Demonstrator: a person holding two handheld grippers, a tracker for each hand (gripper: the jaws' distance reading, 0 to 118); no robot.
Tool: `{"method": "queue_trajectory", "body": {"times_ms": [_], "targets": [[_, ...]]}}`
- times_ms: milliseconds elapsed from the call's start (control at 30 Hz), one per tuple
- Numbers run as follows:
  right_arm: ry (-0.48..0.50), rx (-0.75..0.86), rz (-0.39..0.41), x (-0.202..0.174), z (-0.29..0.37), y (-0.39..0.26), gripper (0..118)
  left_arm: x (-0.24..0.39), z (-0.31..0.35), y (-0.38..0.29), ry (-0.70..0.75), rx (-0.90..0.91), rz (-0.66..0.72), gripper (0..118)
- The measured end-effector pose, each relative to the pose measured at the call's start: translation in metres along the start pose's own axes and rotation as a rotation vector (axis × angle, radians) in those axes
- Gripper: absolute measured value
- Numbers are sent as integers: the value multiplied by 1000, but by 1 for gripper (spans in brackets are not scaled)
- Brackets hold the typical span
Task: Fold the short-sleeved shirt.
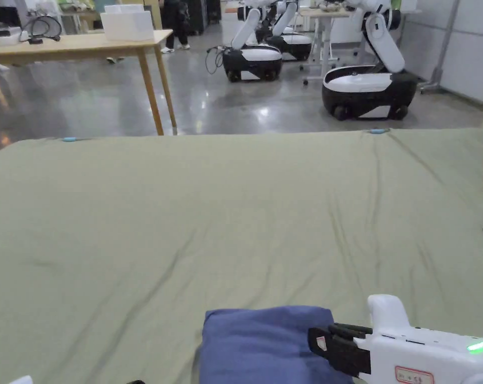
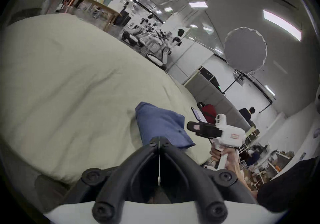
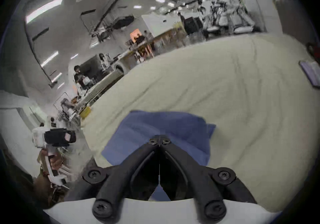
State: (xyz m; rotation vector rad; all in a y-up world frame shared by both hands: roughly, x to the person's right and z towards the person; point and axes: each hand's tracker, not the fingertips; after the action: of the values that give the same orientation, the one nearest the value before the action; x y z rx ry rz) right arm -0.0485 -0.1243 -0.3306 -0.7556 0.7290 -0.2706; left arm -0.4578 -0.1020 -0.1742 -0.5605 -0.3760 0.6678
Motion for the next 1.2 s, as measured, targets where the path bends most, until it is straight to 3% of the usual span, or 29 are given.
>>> {"method": "queue_trajectory", "body": {"times_ms": [100, 267, 300, 333, 367, 400, 633, 800, 967, 1000, 1033, 1067, 1133, 1200], "targets": [[-130, -45, 39, 1, -12, -5, 1, -4, -15, 1, 7, -7, 27, 0], [-101, -48, 45, 1, -15, -6, 1, -20, -52, 2, 6, -63, 46, 16], [-104, -53, 48, 0, -15, -5, 1, -22, -58, 3, 7, -61, 49, 33], [-108, -56, 51, -2, -15, -4, 1, -24, -66, 4, 8, -65, 51, 75], [-112, -59, 54, -4, -15, -5, 1, -25, -72, 5, 16, -71, 57, 105], [-118, -62, 64, -5, -15, -5, 1, -28, -78, 7, 2, -77, 68, 118], [-109, -56, 62, -2, -15, -5, 1, -52, -139, 18, -170, -187, 236, 118], [-105, -50, 52, -1, -15, -7, 1, -50, -178, 21, -279, -233, 287, 118], [-97, -45, 43, 2, -15, -8, 1, -36, -201, 17, -290, -276, 283, 118], [-95, -44, 38, 2, -15, -8, 1, -33, -202, 16, -264, -284, 239, 114], [-93, -43, 35, 3, -15, -8, 1, -30, -202, 16, -242, -298, 199, 77], [-93, -42, 33, 3, -15, -8, 1, -28, -199, 17, -210, -301, 158, 24], [-97, -41, 30, 4, -15, -9, 1, -31, -199, 13, -114, -321, 109, 23], [-91, -40, 20, 4, -16, -11, 1, -37, -200, 13, -179, -308, 149, 23]]}}
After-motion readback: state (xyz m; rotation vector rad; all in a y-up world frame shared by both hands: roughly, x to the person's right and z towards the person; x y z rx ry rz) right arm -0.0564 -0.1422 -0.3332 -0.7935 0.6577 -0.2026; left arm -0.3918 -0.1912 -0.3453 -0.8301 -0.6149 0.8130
